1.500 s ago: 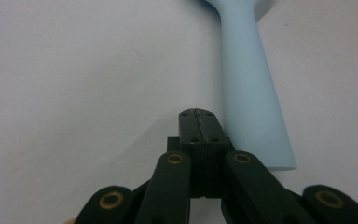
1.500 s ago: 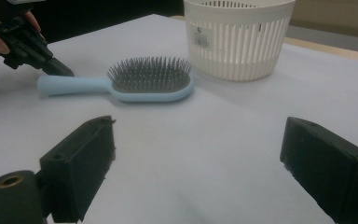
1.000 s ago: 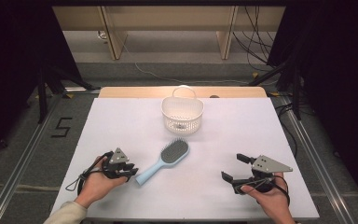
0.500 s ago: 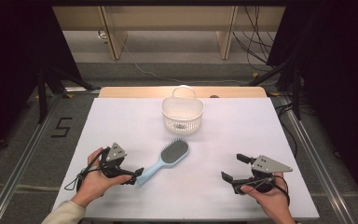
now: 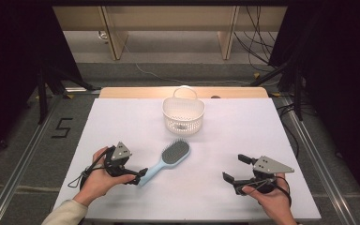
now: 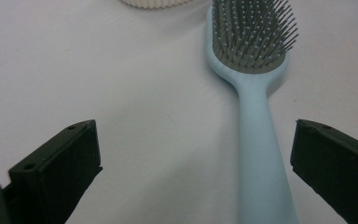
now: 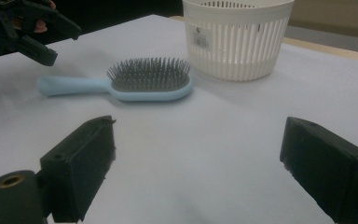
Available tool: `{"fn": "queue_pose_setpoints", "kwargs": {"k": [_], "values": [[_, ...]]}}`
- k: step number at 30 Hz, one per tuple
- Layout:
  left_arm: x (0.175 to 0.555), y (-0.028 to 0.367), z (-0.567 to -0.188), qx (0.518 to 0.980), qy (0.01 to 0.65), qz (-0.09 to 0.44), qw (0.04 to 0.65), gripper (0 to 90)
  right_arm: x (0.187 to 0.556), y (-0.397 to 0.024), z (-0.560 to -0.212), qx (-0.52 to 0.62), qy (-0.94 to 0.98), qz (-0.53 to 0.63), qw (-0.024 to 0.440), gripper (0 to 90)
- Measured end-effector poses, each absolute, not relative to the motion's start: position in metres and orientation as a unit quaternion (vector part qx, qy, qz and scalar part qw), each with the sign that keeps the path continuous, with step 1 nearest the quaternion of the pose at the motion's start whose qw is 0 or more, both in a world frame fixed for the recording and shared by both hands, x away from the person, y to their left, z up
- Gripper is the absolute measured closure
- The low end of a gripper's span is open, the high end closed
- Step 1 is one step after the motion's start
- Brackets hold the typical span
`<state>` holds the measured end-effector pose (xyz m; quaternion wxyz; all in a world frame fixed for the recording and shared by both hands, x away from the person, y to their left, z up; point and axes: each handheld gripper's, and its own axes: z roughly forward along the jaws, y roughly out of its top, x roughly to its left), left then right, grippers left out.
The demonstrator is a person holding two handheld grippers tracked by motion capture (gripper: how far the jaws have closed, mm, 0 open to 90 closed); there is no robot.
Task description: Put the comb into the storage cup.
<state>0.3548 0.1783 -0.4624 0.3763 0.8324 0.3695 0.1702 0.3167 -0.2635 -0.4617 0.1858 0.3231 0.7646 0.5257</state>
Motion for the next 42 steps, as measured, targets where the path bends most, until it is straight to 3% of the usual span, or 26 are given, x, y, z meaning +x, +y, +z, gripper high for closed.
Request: {"fn": "queue_pose_setpoints", "kwargs": {"k": [30, 42], "values": [[0.391, 0.109, -0.464, 0.905, 0.344, 0.092, 0.232, 15.4, 0.317, -0.262, -0.463, 0.324, 0.767, 0.523, 0.184, 11.2], [0.402, 0.088, -0.464, 0.925, 0.329, 0.067, 0.175, 16.5, 0.317, -0.263, -0.463, 0.326, 0.767, 0.523, 0.182, 11.2]]}}
